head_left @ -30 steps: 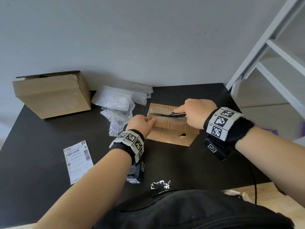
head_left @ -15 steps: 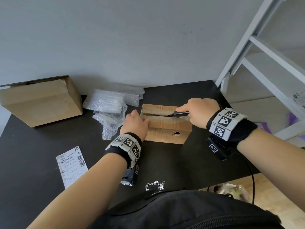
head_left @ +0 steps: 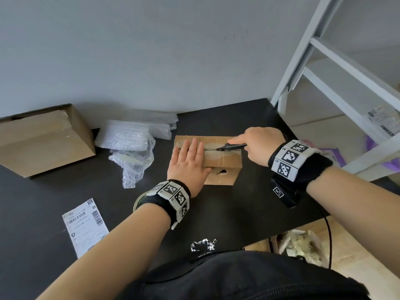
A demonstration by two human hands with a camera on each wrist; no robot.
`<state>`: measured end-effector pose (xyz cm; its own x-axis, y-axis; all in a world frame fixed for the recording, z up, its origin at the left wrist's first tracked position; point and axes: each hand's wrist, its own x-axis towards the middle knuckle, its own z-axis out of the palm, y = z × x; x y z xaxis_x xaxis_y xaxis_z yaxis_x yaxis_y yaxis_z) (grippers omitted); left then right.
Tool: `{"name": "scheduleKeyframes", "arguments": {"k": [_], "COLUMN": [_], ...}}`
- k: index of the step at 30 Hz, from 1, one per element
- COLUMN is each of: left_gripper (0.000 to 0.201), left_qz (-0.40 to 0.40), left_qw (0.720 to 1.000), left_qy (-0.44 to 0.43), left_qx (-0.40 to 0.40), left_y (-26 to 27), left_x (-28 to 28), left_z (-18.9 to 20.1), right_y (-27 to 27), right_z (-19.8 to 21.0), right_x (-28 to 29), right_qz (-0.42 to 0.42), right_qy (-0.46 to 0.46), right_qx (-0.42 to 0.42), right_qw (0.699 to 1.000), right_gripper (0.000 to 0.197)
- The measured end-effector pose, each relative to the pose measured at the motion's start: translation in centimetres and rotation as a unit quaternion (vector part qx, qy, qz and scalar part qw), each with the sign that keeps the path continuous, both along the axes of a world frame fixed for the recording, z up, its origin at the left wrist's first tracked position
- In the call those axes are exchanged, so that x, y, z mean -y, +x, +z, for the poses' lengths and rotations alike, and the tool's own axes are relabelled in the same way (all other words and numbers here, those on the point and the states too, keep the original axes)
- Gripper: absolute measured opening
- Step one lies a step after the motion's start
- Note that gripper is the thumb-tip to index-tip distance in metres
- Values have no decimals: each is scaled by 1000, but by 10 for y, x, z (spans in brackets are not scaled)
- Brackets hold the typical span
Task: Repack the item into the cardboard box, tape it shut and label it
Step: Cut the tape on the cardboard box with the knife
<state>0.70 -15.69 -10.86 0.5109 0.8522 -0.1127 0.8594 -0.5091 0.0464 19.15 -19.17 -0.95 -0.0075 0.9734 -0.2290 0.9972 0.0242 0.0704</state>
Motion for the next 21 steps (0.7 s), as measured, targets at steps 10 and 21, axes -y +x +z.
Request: {"name": "scheduleKeyframes", "arguments": {"k": [10,21], "left_gripper": [73,75], "left_qz": [6,33], "left_qw": [1000,999], "left_qy": [3,-12], "left_qx": [-20,1], "left_y": [2,6], "left_x": [1,3], "left_z": [1,5], "right_y": [25,55], "right_z": [6,5], "right_x": [9,18], "right_qz": [-20,-33], "right_qy": [-18,-12], "right_qx": [0,-46], "right_qw": [1000,998], "right_gripper": [51,49]}}
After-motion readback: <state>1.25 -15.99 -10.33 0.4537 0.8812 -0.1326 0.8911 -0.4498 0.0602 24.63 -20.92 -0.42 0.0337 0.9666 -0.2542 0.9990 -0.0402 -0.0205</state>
